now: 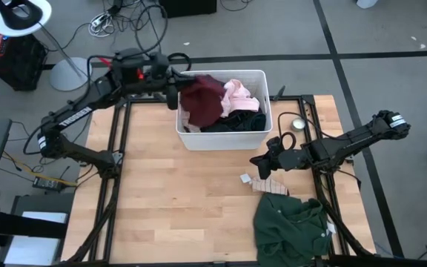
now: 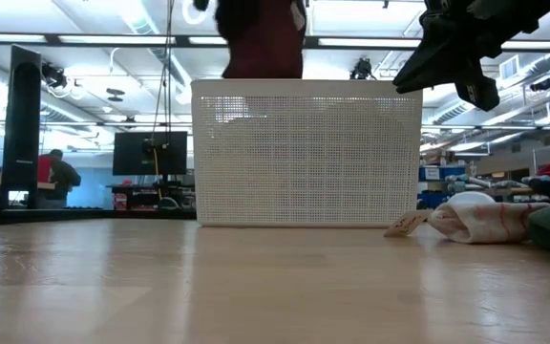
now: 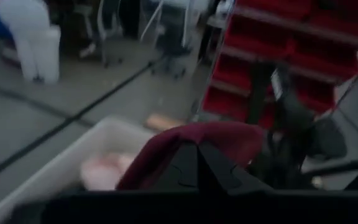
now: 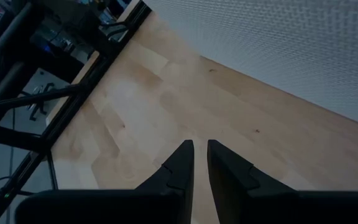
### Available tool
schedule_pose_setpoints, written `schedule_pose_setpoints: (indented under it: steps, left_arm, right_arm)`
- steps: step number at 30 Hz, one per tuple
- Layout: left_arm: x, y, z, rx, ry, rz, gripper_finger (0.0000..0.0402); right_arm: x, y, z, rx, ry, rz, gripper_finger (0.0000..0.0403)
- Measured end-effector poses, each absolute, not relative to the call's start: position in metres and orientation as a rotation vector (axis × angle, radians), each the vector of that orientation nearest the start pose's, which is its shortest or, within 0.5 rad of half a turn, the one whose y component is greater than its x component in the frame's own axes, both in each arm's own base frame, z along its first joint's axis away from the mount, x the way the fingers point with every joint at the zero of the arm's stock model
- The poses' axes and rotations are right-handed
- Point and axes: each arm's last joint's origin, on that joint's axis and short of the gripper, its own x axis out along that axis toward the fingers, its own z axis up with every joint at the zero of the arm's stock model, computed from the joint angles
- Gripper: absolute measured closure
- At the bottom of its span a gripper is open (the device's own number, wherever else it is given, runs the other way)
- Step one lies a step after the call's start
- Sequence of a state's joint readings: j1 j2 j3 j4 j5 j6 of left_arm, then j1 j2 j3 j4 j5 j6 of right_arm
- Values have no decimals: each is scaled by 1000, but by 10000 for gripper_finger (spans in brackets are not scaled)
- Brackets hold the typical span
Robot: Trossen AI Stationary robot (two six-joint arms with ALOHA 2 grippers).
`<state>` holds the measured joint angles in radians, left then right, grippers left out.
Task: Sort clothes
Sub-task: Put the dark red underwear into the white bin
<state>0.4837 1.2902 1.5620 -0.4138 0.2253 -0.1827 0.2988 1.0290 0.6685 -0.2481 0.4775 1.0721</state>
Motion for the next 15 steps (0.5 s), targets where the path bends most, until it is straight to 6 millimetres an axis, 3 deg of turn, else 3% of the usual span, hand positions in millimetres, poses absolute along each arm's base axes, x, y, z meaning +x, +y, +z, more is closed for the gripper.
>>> schedule_pose_setpoints:
  steps: [8,15]
  left_arm:
    - [216,125,438,-275,420,386,401]
    - [252,146,406,-272,531,318,401]
  right_arm:
    - [206,47,246,801,381,-484,355]
    - [208,37,246,806,360,-533,355]
